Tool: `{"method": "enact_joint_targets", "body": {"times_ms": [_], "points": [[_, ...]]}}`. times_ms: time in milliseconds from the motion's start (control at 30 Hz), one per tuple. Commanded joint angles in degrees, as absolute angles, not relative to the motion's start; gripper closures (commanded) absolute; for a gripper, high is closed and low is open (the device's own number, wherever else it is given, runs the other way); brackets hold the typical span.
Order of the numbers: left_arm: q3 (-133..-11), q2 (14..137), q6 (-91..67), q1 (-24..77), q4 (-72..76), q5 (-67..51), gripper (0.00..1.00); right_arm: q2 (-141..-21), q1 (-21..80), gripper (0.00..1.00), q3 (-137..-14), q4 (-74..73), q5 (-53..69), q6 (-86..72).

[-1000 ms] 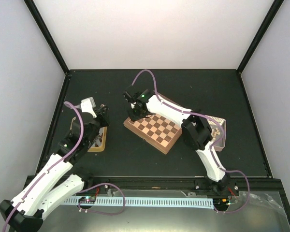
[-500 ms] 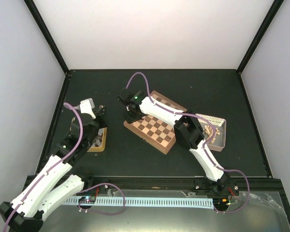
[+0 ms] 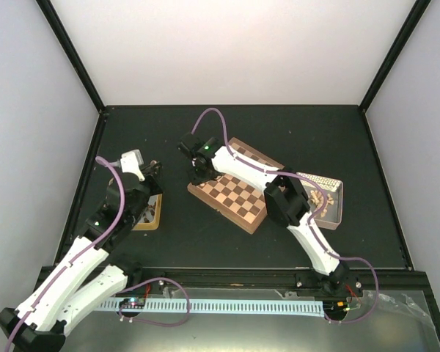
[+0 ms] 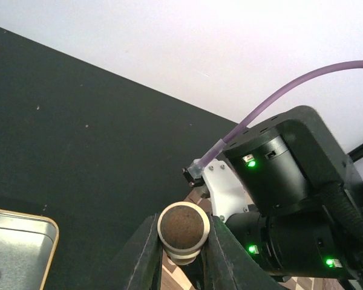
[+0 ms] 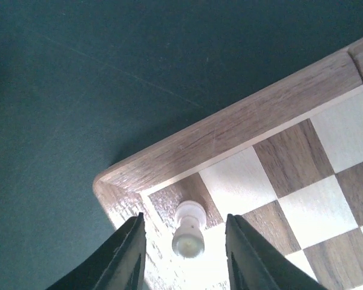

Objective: Set up the chess pieces on the board
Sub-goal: Place the chess piece on the chessboard.

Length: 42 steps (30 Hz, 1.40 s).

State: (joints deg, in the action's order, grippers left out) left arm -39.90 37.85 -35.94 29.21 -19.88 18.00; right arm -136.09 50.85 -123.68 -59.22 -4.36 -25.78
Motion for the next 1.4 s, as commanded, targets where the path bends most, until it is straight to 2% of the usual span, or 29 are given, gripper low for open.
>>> {"method": "enact_joint_targets", "body": {"times_ms": [0,133,367,467,600,767,1033,1167,1367], "points": [[-40.23,37.48,-34.82,28.66,-18.37,14.39,0.81,-126.30,49.79,0.59,-119.28,-51.63,-1.84,-29.35],[-40.21,37.71,-34.89,28.58,-15.46,7.62,0.81,-112.71,48.10,0.52,-104.63,-39.79,1.18,-33.51],[-40.09,37.66,-42.81,28.33,-6.28,-8.08,0.81,-83.15,44.76,0.41,-67.34,-6.92,15.54,-47.34],[-39.29,37.70,-49.61,28.29,-0.69,-15.63,0.82,-74.43,44.69,0.38,-58.20,4.16,21.55,-53.53],[-38.14,38.31,-56.96,28.34,6.01,-24.80,0.84,-68.46,44.71,0.38,-49.97,15.23,27.46,-59.53],[-36.26,37.63,-65.34,28.33,11.39,-28.06,0.85,-66.48,45.34,0.39,-48.70,20.57,32.17,-59.83],[-38.72,39.05,-71.23,28.38,12.43,-28.77,0.85,-69.14,47.33,0.49,-50.57,28.04,35.18,-62.13],[-38.15,42.12,-74.36,28.37,15.16,-31.11,0.85,-71.91,47.58,0.56,-52.88,29.73,36.39,-62.49],[-34.30,43.71,-79.45,28.38,23.73,-32.72,0.85,-74.43,47.59,0.73,-53.79,30.18,35.52,-63.67]]}}
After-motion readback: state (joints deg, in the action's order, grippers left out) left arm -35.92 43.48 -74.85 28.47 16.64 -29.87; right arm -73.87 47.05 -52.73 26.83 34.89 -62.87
